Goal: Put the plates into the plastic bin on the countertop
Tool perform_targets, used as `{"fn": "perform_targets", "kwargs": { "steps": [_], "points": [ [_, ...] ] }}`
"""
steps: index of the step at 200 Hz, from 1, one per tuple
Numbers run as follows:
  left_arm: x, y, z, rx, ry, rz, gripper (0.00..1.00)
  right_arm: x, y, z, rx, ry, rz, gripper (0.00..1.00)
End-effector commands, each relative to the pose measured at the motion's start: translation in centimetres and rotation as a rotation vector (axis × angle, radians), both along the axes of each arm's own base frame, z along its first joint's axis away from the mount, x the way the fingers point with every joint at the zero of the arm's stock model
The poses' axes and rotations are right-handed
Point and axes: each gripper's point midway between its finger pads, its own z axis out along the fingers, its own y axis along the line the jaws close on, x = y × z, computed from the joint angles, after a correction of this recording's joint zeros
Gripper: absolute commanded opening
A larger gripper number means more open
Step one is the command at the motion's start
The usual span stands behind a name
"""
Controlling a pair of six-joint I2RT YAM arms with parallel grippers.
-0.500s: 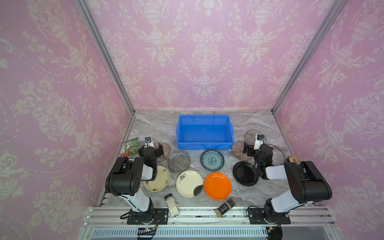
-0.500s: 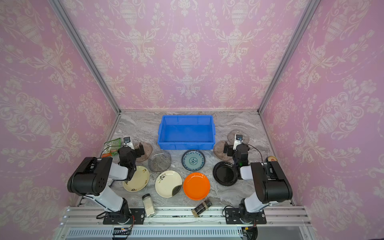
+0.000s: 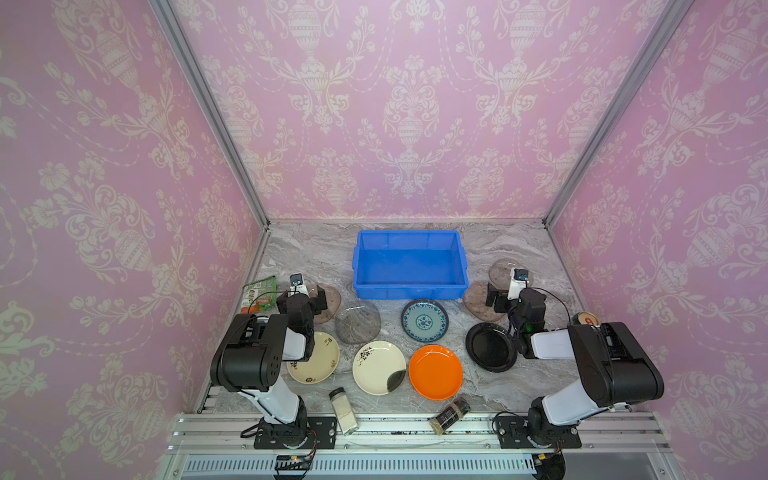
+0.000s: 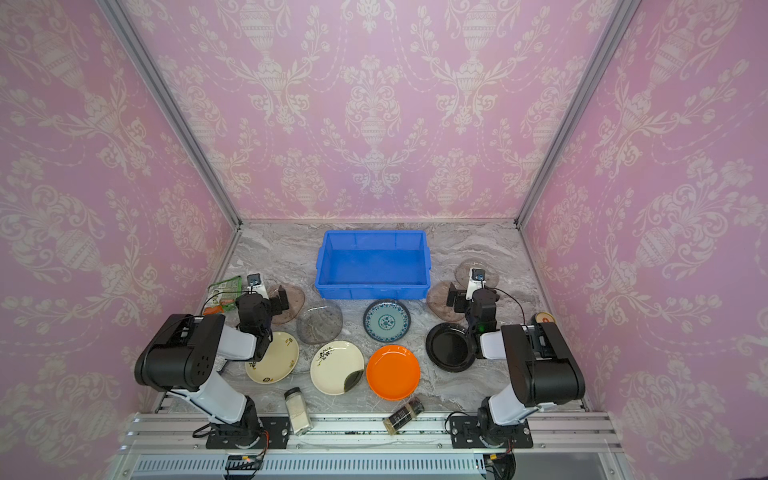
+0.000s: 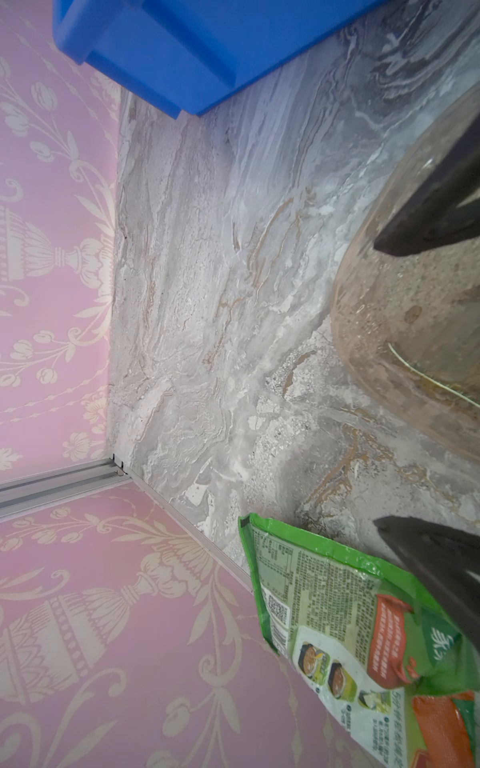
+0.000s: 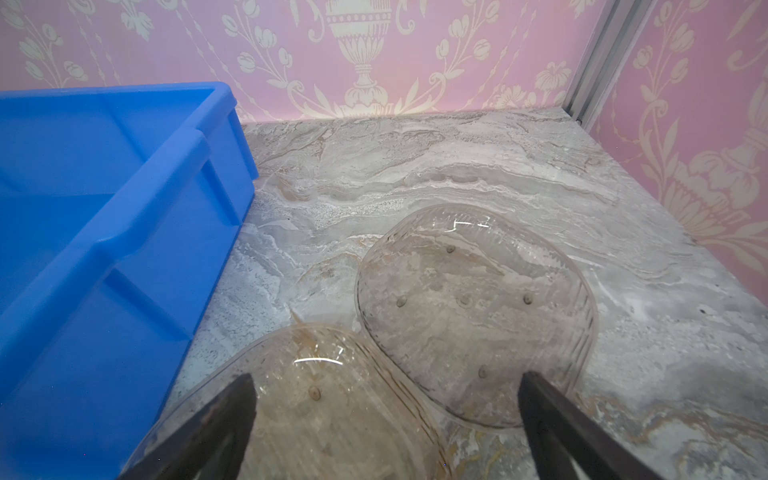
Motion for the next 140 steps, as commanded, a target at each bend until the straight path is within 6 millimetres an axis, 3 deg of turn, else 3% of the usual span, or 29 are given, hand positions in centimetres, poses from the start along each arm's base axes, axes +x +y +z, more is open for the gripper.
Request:
{"fn": "perform_targets", "kwargs": {
  "steps": [1, 73, 91, 125, 140],
  "points": [
    [0.3, 0.0, 0.8, 0.007, -0.020, -0.005, 0.99, 0.3, 0.0, 0.7, -0.014, -0.023, 0.011, 1.00],
    [0.3, 0.0, 0.8, 0.008, -0.021, -0.005, 0.99, 0.3, 0.1, 0.7, -0.014, -0.021, 0.012, 1.00],
    [0.7, -0.9, 0.6, 0.006, -0.005, -0.063, 0.99, 0.3, 0.0, 0.8, -0.016, -0.026, 0.011, 1.00],
    [0.9, -1.4, 0.6, 0.004, 0.000, -0.097, 0.99, -0.2, -2.2, 4.7, -0.080, 0.007, -0.181, 1.00],
    [0.9, -1.5, 0.6, 0.003, 0.000, -0.098, 0.99, 0.0, -2.9, 8.0, -0.019, -0.012, -0.247, 1.00]
  ]
}}
